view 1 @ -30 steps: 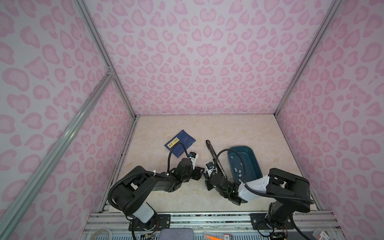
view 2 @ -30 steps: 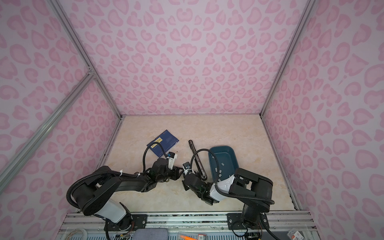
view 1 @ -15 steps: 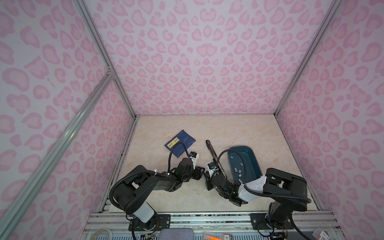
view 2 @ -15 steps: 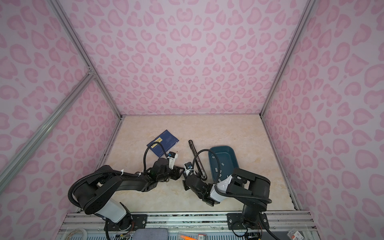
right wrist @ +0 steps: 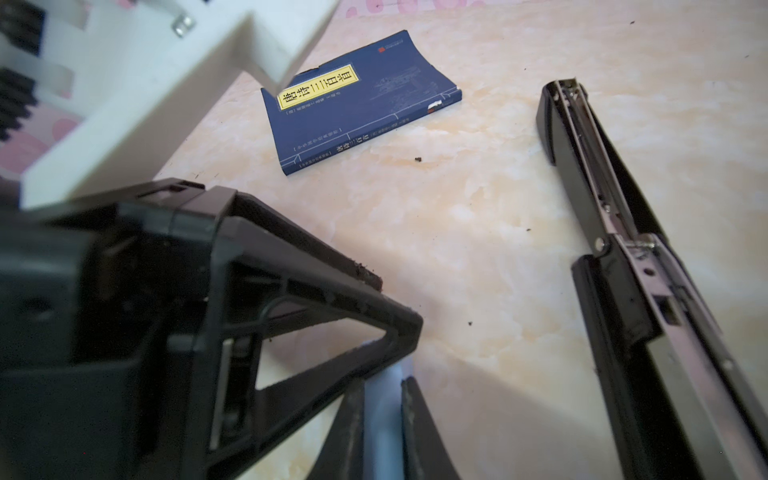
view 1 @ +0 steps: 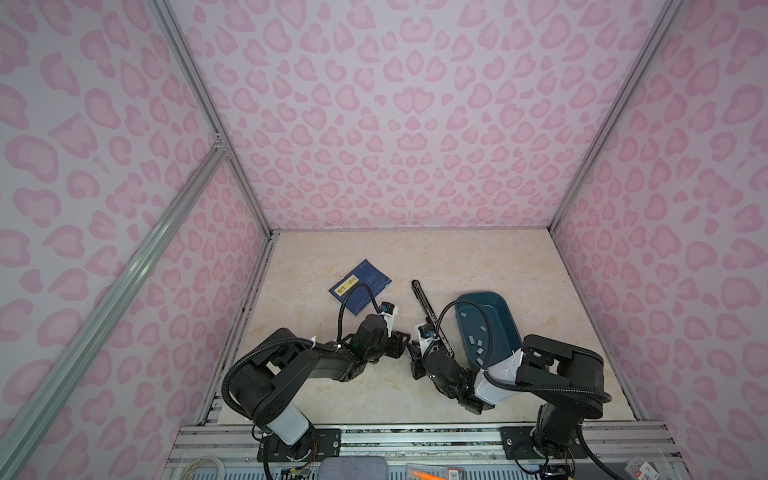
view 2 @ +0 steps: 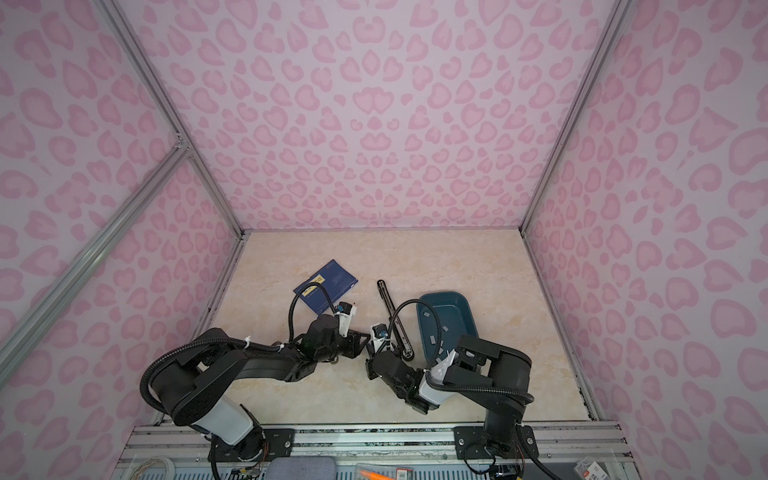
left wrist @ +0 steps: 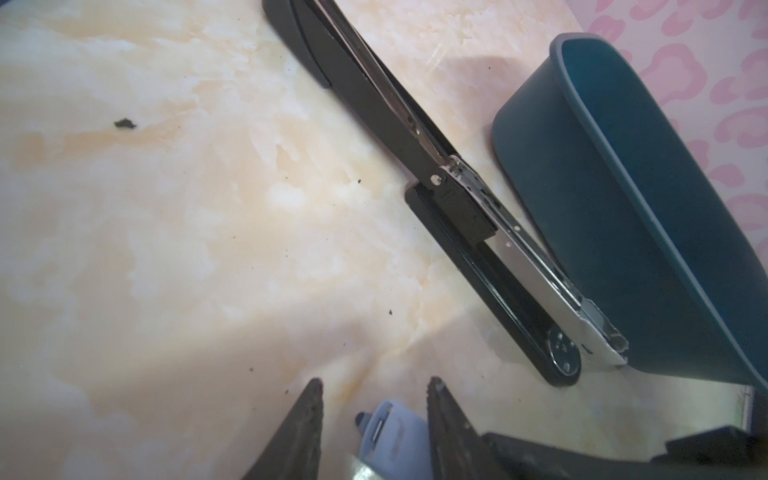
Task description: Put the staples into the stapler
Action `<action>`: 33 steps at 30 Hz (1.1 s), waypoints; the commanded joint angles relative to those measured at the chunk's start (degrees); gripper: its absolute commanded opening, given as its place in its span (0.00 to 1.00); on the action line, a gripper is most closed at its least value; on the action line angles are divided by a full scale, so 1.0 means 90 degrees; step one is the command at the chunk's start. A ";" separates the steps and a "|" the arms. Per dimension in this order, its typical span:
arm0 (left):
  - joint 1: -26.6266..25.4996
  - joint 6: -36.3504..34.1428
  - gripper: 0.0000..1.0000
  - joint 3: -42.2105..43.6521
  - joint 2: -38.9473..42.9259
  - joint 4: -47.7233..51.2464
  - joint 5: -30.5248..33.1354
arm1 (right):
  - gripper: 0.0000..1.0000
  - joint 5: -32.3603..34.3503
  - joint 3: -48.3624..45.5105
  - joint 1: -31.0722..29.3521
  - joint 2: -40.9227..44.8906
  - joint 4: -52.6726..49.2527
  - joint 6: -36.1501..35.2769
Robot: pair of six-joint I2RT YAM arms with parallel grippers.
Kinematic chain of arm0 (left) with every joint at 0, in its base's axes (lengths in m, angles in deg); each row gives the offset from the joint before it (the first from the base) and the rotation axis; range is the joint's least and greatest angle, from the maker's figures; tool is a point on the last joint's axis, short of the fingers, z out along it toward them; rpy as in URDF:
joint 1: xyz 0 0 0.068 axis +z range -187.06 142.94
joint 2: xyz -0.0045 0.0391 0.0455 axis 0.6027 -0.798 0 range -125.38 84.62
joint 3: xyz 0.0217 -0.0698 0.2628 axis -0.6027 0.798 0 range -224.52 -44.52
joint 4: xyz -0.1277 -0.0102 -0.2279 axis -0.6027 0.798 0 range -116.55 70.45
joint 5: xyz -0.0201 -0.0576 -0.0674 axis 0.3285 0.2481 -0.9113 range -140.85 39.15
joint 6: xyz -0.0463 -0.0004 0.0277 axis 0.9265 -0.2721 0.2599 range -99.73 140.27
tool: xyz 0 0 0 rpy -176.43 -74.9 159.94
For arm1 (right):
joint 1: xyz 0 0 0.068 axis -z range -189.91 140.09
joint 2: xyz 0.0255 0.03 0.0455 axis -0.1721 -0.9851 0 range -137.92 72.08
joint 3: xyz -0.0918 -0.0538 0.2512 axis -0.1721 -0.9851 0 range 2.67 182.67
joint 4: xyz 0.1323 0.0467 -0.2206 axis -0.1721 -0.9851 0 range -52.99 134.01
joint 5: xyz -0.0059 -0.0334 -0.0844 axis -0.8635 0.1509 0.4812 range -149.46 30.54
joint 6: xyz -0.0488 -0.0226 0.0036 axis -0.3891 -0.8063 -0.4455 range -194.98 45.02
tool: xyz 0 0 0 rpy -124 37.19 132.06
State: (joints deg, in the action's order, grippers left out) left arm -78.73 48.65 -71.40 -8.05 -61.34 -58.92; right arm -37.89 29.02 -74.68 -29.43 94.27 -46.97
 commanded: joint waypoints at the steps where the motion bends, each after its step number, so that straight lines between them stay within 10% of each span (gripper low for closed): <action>1: -0.0018 0.0015 0.43 -0.0032 0.0004 0.0035 -0.0208 | 0.18 -0.0081 -0.0222 -0.0035 -0.0252 -0.0915 0.0094; 33: -0.0057 0.0001 0.41 -0.0070 -0.0023 0.0025 -0.0073 | 0.16 0.0514 0.0253 -0.0380 -0.0656 -0.1233 0.0414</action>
State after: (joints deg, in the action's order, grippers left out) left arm -79.06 48.56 -71.81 -8.18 -60.68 -57.24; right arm -28.78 30.70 -78.03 -34.39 99.61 -42.66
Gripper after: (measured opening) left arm 0.413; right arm 0.162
